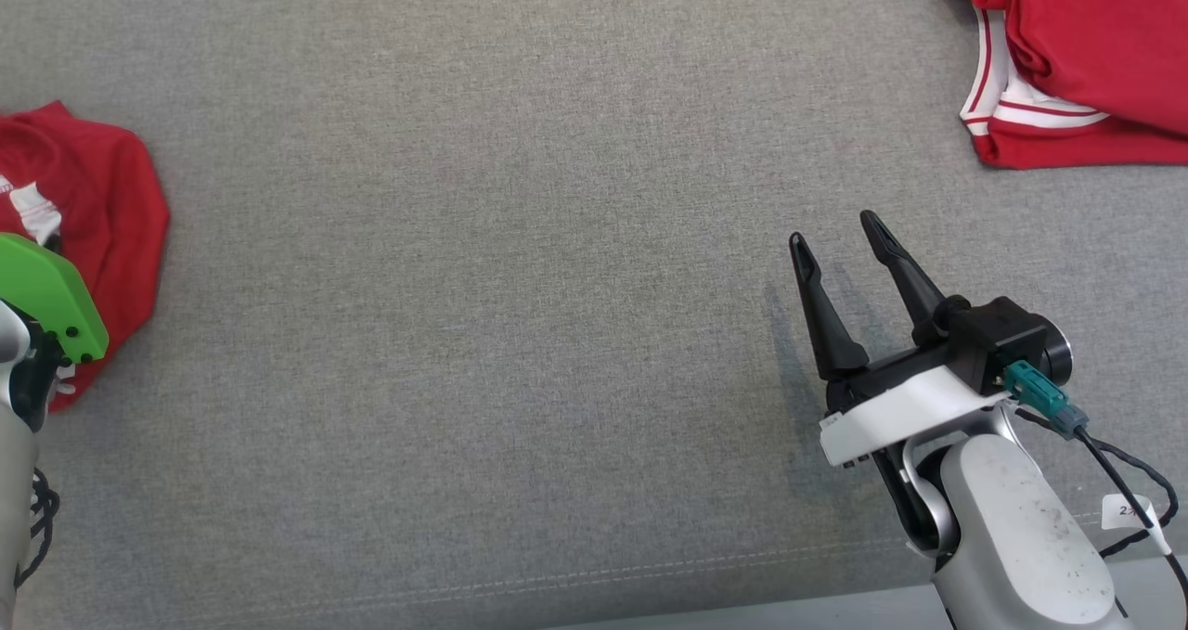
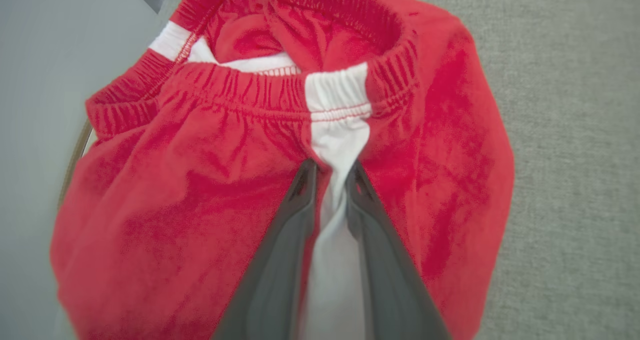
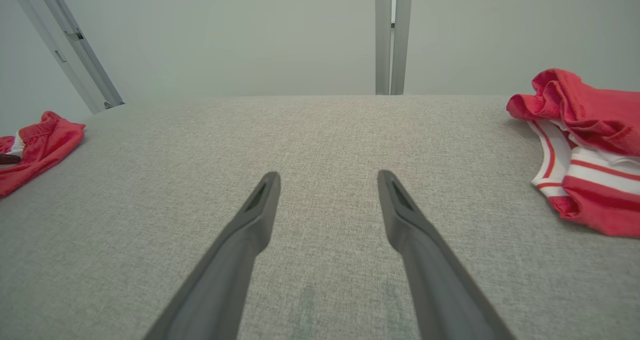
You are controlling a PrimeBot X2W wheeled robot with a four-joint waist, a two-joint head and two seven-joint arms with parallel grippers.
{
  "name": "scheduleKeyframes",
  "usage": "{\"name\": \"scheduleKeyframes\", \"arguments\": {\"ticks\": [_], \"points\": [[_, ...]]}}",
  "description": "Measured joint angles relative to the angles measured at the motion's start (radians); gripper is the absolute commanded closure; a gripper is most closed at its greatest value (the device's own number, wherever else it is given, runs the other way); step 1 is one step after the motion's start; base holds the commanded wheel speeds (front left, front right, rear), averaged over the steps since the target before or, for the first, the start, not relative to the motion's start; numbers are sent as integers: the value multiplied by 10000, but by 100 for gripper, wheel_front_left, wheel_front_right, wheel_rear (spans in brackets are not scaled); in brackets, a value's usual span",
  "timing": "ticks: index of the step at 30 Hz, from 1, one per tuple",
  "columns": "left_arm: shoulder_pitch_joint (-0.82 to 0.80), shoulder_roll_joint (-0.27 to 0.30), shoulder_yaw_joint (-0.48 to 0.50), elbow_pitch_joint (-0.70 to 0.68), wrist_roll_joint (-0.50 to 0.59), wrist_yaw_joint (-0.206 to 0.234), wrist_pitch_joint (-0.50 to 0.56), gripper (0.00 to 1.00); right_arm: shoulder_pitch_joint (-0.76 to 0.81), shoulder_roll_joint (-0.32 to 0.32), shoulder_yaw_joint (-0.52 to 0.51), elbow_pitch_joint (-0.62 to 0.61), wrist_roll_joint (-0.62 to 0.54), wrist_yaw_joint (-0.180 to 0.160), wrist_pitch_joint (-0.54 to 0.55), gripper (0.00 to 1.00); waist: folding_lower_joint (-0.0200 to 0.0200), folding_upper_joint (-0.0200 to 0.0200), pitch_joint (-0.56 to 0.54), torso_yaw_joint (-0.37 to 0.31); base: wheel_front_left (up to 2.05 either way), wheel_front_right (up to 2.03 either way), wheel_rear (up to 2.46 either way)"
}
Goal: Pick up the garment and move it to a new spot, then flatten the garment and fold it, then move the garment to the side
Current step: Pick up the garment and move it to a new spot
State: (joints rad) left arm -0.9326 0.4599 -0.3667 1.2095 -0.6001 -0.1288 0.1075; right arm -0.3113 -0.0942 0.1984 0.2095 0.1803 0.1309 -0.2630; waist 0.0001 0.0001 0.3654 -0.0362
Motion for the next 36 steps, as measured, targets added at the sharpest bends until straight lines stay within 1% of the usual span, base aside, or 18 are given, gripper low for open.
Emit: {"name": "scheduleKeyframes", "arguments": {"ticks": [3,11,19,26,29,32,36], "points": [[-12,21,-115,-59,54,0,-650,100,6,-2,-25,44,-6,0,0,0,0,0,-96,49,0,0,0],[-291,52,-629,-591,92,0,-1749,100,46,86,102,245,102,0,0,0,-1,0,-602,191,0,0,0],[-617,184,-1680,-1630,82,0,-2426,100,187,224,142,360,228,0,0,0,-1,0,-1273,176,0,0,0],[-686,138,-2614,-2811,-146,0,-2775,100,343,293,107,385,368,0,0,0,-1,0,-1682,-103,0,0,0],[-682,29,-2865,-3162,-205,0,-2846,100,373,316,77,382,378,0,0,0,-1,0,-1753,-229,0,0,0],[-554,-194,-3244,-3802,-399,0,-2940,100,418,357,27,384,399,0,0,0,-1,0,-1875,-523,0,0,0],[-73,-663,-3661,-4320,-539,0,-3035,100,556,374,-25,439,416,0,0,0,-1,0,-2024,-854,0,0,0]]}}
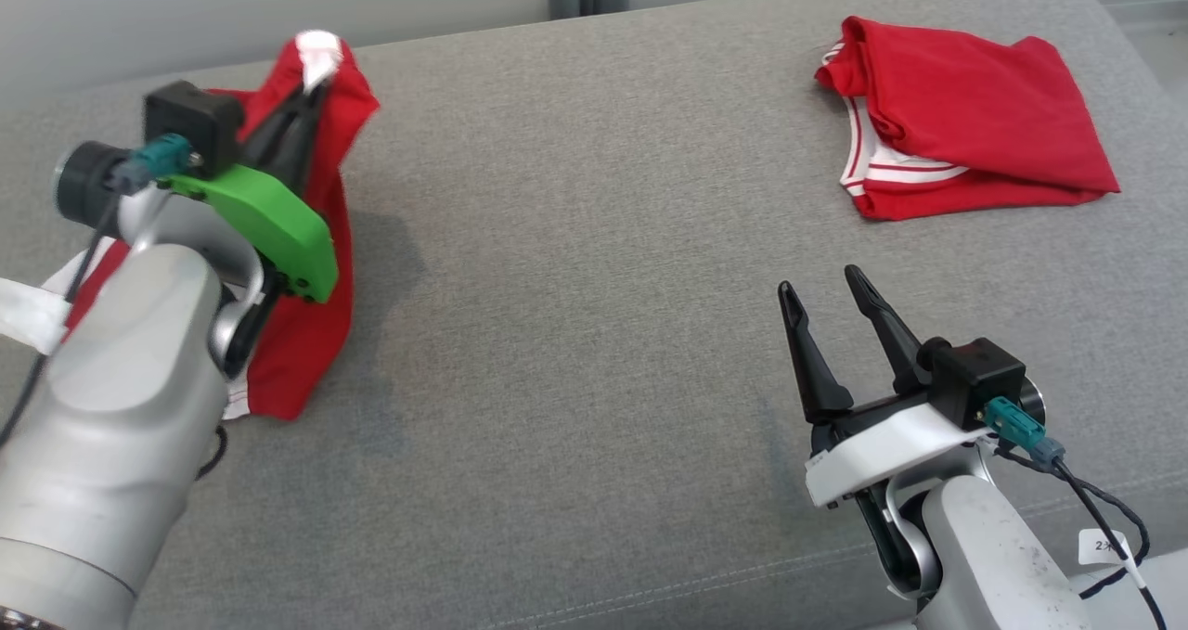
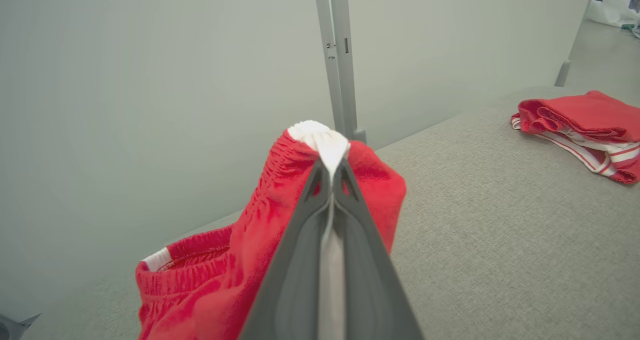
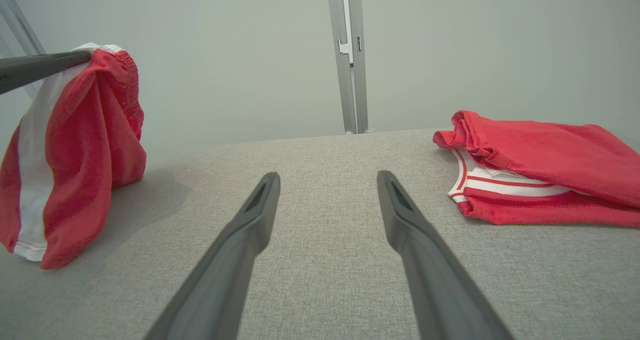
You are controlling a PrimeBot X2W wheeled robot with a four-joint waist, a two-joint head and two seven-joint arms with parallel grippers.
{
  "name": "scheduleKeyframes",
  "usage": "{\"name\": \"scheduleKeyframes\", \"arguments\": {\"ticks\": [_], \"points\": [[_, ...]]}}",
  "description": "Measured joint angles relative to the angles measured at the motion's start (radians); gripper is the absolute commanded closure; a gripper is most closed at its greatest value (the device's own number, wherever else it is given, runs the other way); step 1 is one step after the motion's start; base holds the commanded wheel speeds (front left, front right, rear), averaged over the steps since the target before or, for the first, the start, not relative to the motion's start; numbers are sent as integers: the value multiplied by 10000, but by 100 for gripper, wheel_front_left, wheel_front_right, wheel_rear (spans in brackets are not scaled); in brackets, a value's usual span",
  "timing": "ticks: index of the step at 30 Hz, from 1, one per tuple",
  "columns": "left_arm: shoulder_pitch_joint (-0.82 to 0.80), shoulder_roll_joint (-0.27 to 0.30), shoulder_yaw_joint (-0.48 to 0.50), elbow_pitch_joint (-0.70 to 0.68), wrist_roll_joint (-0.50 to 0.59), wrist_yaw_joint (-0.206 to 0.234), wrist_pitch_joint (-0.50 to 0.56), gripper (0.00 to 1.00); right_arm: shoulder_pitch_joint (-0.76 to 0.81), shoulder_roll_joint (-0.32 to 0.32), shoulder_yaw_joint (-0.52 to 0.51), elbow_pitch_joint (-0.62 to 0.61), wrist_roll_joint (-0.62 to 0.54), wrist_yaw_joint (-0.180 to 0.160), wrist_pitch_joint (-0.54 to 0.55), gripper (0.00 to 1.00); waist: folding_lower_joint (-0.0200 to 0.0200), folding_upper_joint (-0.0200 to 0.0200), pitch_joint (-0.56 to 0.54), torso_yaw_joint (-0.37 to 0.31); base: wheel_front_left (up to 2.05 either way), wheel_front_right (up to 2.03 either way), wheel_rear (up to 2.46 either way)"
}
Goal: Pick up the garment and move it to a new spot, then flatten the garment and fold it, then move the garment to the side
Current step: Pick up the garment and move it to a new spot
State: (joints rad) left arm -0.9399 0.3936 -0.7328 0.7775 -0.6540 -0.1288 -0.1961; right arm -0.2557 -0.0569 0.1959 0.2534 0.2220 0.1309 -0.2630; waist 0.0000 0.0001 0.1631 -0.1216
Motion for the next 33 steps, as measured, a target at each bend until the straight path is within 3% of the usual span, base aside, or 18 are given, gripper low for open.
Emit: {"name": "scheduleKeyframes", "arguments": {"ticks": [14,23,31,32,33], "points": [[1526,-1578,-1555,-1058,-40,0,-119,100,165,38,-23,21,54,0,0,0,0,0,-398,-1183,0,0,0],[2121,-2366,-2462,-1682,127,0,-174,100,172,58,-157,-142,69,0,0,0,0,0,-223,-929,0,0,0],[2696,-2861,-3181,-1331,-23,0,-314,100,100,61,-90,-161,209,0,0,0,0,0,-29,-670,0,0,0],[2772,-2928,-3204,-1200,-178,0,-395,68,70,61,-81,-161,217,0,0,0,0,0,-8,-640,0,0,0],[2780,-2951,-3266,-1011,-81,0,-453,0,36,63,-52,-159,222,0,0,0,0,0,14,-618,0,0,0]]}}
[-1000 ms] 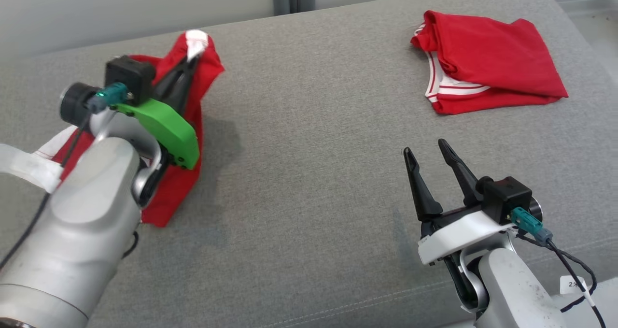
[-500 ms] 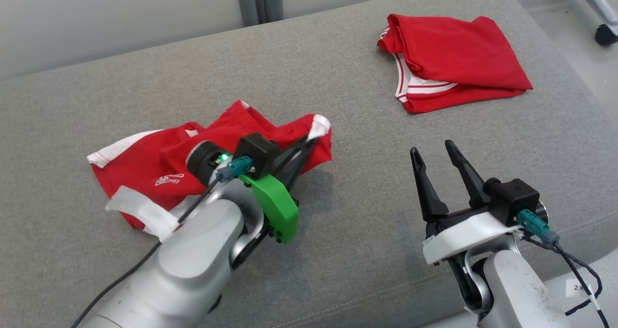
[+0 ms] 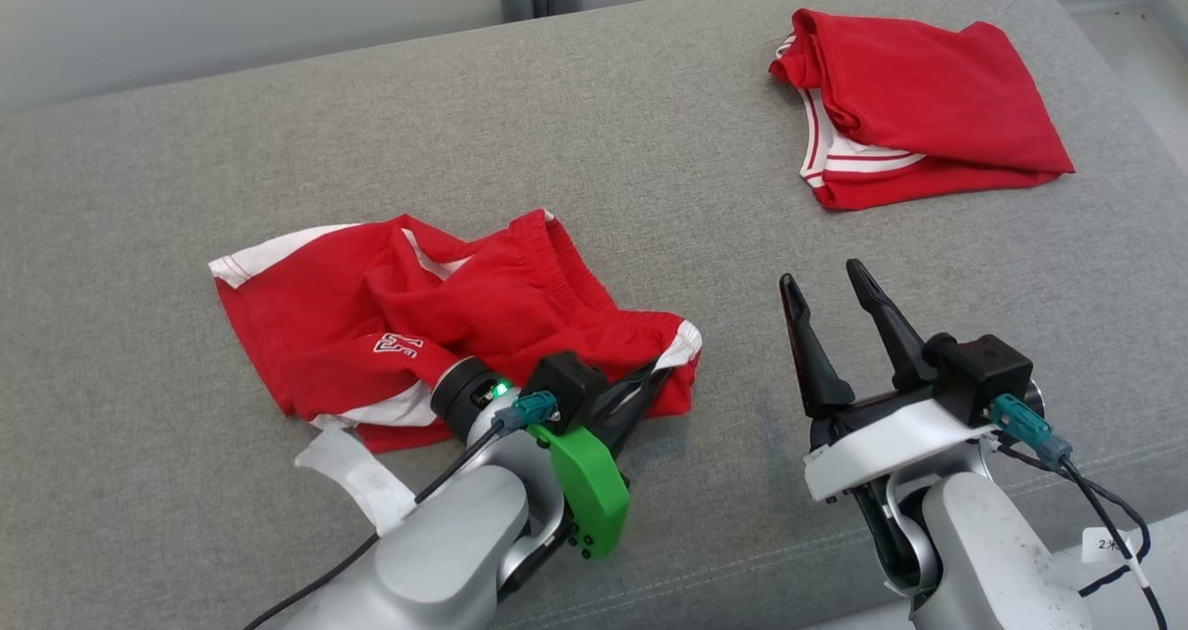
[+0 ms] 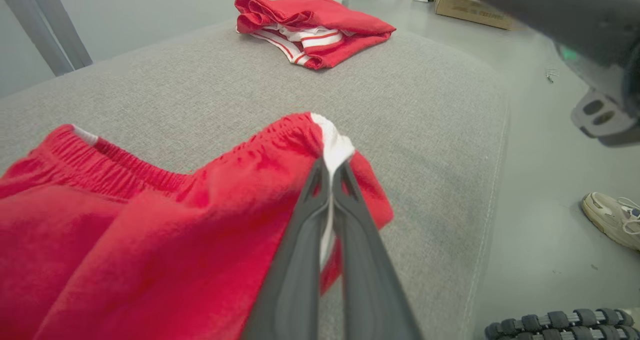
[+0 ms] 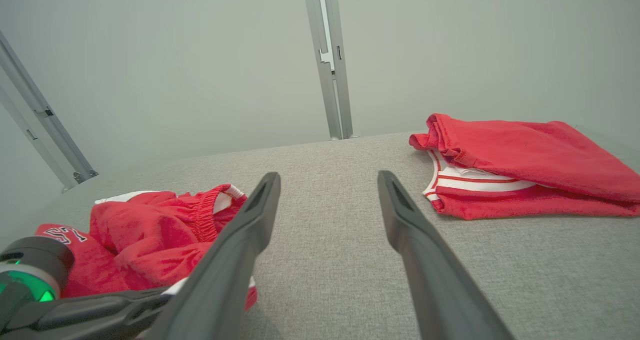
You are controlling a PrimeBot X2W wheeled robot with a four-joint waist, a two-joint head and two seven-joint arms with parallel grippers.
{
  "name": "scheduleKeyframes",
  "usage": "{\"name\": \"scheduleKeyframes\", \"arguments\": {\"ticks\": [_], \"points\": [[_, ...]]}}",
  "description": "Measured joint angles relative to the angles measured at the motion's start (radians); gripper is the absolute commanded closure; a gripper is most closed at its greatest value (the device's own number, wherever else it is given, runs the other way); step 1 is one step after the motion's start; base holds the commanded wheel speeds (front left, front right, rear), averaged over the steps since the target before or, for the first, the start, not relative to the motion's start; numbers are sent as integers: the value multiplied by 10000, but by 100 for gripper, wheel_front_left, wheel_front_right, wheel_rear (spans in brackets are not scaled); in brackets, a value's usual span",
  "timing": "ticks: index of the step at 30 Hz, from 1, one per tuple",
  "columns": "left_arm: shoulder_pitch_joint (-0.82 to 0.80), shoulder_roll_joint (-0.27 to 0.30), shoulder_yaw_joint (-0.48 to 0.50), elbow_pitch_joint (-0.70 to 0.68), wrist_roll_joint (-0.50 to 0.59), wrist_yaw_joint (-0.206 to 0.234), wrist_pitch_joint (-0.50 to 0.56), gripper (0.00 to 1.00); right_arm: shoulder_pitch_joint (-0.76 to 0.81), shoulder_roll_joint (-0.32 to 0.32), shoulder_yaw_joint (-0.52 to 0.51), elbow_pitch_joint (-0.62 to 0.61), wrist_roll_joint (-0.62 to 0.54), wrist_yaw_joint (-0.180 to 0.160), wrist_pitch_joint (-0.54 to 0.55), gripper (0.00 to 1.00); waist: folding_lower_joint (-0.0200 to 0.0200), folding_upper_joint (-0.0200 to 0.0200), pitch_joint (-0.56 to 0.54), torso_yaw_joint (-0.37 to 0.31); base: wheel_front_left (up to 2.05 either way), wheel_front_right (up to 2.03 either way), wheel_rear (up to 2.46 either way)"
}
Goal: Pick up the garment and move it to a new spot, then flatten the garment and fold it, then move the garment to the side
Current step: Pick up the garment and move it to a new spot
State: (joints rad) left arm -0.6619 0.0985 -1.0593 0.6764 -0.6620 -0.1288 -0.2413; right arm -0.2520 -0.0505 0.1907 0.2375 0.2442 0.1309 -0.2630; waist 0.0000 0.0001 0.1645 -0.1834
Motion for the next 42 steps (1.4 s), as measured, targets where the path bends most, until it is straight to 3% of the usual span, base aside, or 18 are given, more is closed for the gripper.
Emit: {"name": "scheduleKeyframes", "arguments": {"ticks": [5,22,33,42], "points": [[79,-142,280,341,253,0,-163,0,-30,2,4,-19,81,0,0,0,0,0,10,126,0,0,0],[2197,376,3781,-2395,2173,1116,-199,0,294,6,-215,31,115,0,0,0,0,0,-539,931,0,0,0],[3895,502,5747,-3509,2817,1325,-209,0,752,8,-353,90,94,0,0,0,0,0,-1067,1593,0,0,0],[5317,715,7998,-4782,3321,1822,-209,0,836,13,-426,155,58,0,0,0,0,0,-1445,1859,0,0,0]]}}
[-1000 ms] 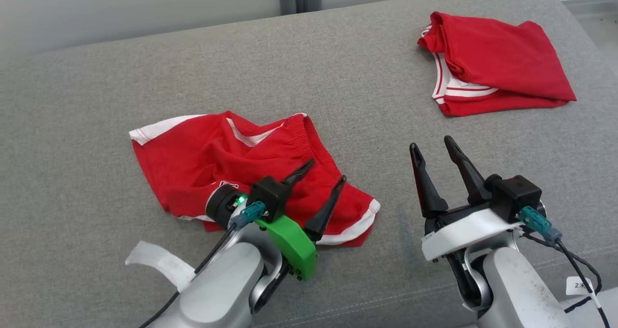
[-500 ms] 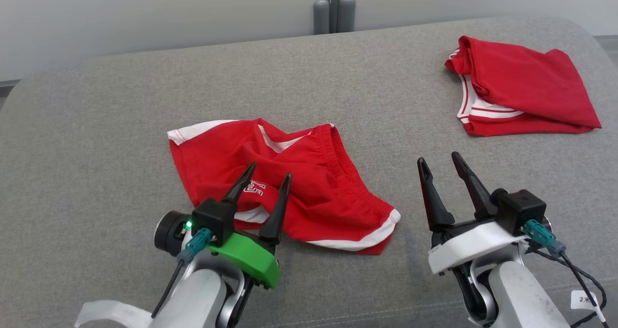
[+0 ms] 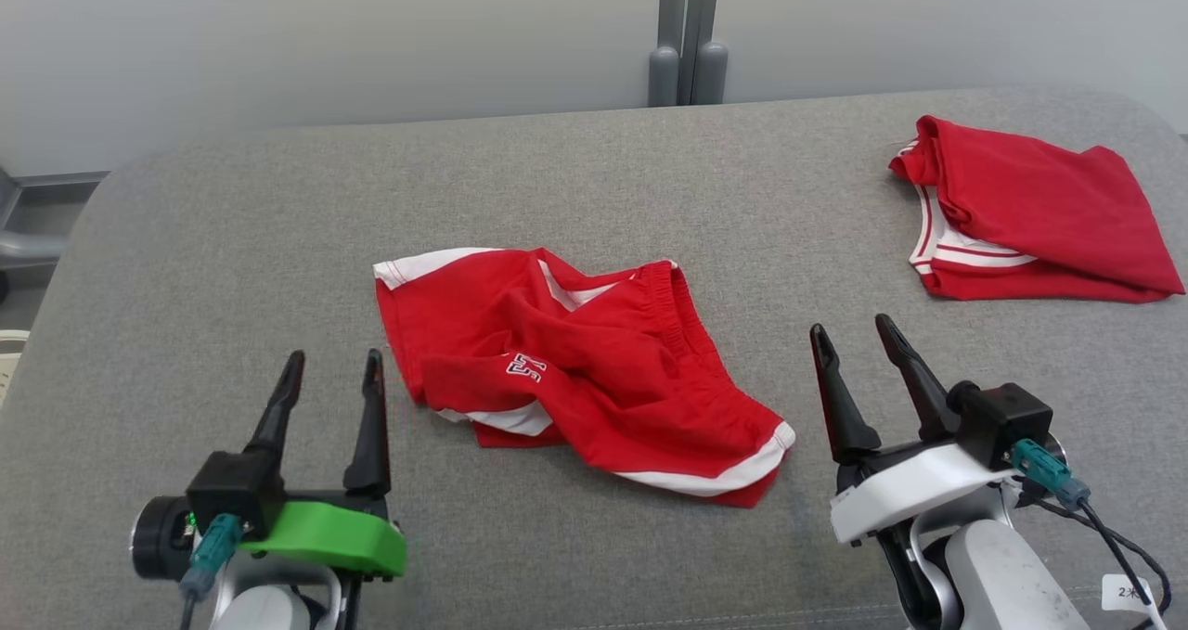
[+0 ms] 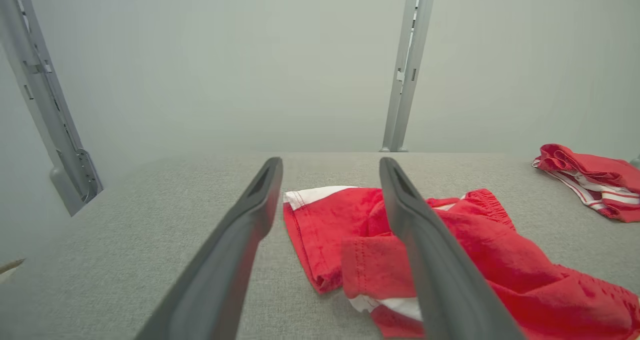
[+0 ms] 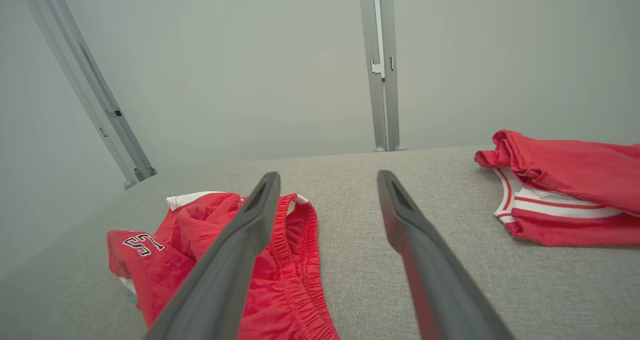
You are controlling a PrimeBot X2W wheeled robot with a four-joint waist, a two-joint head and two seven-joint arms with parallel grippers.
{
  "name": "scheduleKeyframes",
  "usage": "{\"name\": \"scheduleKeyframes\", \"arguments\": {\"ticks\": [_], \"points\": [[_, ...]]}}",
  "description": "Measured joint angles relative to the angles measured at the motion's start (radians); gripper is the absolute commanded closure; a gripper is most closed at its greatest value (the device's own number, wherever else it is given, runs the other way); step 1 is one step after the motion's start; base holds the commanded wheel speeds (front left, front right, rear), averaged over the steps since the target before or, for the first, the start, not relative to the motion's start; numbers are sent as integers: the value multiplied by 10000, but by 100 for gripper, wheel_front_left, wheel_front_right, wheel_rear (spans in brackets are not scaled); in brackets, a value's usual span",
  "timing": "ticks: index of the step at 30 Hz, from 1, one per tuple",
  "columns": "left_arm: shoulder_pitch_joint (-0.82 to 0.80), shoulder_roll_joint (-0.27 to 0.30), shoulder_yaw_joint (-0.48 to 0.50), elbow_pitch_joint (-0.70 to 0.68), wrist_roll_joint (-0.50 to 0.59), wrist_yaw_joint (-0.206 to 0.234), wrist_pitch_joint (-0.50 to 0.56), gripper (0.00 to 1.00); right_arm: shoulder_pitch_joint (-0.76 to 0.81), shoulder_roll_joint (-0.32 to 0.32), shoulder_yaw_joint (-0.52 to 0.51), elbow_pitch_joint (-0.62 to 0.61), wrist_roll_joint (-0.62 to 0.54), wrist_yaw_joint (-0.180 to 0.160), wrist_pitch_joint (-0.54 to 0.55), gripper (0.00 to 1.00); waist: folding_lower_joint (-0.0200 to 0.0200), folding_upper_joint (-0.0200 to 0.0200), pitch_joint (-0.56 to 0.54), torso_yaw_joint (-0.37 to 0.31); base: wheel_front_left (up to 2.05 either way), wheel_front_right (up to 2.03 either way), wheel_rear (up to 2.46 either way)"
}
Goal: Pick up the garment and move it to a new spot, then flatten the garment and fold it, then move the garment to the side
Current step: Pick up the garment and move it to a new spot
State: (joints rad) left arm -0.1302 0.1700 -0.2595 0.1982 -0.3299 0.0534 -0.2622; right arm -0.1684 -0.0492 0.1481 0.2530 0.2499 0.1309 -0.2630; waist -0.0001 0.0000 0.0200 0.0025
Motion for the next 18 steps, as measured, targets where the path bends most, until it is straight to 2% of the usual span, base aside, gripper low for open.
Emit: {"name": "scheduleKeyframes", "arguments": {"ticks": [7,11,18], "points": [[936,12,1131,-654,267,132,0,0,264,-2,-372,-77,-190,0,0,0,0,0,-71,-139,0,0,0],[1687,-178,1802,-1045,385,171,0,0,597,-8,-813,-209,-383,0,0,0,0,0,-122,-326,0,0,0],[2159,-514,2314,-1289,585,113,0,0,883,-46,-984,-211,-510,0,0,0,0,0,-190,-562,0,0,0]]}}
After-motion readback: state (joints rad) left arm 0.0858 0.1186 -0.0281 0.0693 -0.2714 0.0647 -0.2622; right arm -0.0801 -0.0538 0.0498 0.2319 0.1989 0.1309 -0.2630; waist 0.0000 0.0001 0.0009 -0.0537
